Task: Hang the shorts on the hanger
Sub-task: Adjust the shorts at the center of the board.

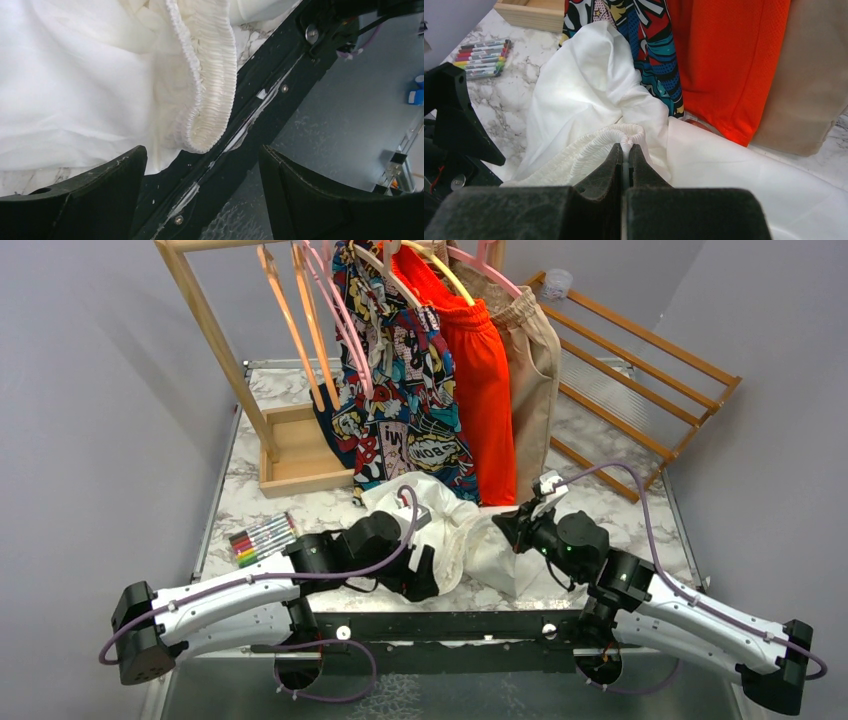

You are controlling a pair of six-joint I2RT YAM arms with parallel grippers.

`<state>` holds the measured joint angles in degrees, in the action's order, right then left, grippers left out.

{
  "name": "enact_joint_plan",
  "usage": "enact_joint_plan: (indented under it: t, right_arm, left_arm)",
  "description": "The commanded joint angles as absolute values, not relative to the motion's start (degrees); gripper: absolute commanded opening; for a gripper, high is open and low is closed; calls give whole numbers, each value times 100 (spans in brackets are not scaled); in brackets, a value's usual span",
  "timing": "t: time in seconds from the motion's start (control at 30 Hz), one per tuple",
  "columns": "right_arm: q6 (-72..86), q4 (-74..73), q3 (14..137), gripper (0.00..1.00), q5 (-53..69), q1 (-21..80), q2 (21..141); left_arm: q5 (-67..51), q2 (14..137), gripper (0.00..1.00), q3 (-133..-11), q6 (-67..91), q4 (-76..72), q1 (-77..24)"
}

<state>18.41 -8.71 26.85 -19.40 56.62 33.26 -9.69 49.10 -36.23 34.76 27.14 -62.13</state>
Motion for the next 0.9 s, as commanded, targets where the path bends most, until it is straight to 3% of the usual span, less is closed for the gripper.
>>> enact_joint_plan:
  t: [0.0, 0.3, 0.6, 0.7, 0.87]
  right_arm:
    - [1784, -634, 2758, 1, -2143, 5680, 3356]
    - [1801, -613, 2712, 1, -2001, 5686, 3300]
    - [1841, -666, 2689, 1, -1920, 5687, 3224]
    - [1862, -698, 2682, 1, -1869, 5681, 3203]
    - [1873, -725, 2650, 1, -1836, 5686, 3103]
  left_arm:
    - [-541, 5191, 82, -3537, 3780, 2728, -6615]
    - [345, 5400, 75, -3485, 4213, 2688, -6820]
    - [615, 5719, 75, -3416, 4514, 2255, -6820]
    - [539, 5782, 66, -3283, 4594, 2099, -6821]
    - [387, 5753, 39, -3132, 4561, 1984, -6821]
